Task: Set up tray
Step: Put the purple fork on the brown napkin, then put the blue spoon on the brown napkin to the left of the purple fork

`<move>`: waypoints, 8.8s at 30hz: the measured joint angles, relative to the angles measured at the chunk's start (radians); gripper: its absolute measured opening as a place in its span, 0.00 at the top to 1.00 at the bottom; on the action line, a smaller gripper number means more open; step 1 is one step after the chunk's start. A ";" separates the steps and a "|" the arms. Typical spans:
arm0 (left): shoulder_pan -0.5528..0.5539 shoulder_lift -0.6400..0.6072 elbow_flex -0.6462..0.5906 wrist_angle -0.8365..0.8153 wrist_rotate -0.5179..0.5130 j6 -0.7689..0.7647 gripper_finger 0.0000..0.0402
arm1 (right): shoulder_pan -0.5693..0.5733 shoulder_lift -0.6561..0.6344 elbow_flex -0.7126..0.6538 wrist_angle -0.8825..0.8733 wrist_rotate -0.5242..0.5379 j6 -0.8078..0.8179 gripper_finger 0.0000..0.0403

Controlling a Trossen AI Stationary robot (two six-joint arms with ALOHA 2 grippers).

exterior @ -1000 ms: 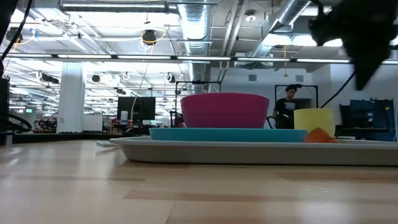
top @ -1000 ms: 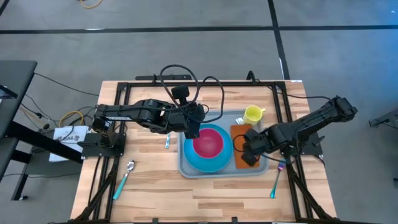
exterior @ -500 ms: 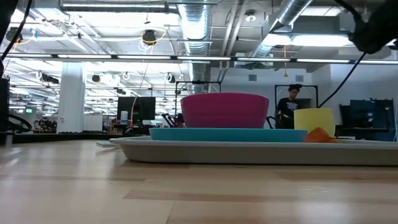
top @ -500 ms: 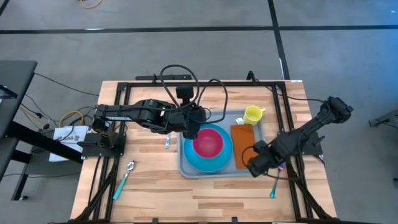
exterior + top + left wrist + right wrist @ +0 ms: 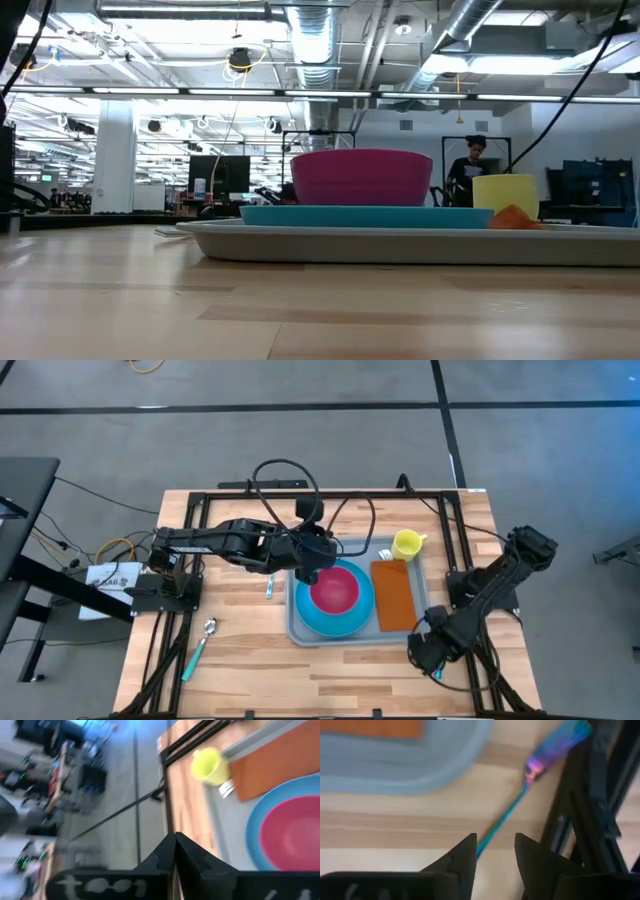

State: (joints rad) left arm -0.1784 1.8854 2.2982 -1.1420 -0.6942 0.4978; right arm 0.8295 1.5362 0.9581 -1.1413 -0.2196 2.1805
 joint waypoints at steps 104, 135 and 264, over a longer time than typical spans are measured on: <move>0.168 0.000 0.000 0.078 0.297 0.008 1.00 | -0.290 -0.158 -0.056 -0.069 0.667 -0.180 0.99; 0.168 0.000 0.000 0.031 0.299 0.012 1.00 | -0.745 0.119 -0.055 0.279 0.337 -0.717 0.91; -0.761 -0.481 -1.659 0.329 0.655 -2.622 0.96 | -0.557 -0.417 0.080 0.283 0.980 -1.695 0.63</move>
State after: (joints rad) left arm -0.9393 1.4048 0.6390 -0.8129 -0.0394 -2.1245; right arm 0.2726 1.1194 1.0386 -0.8585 0.7605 0.4858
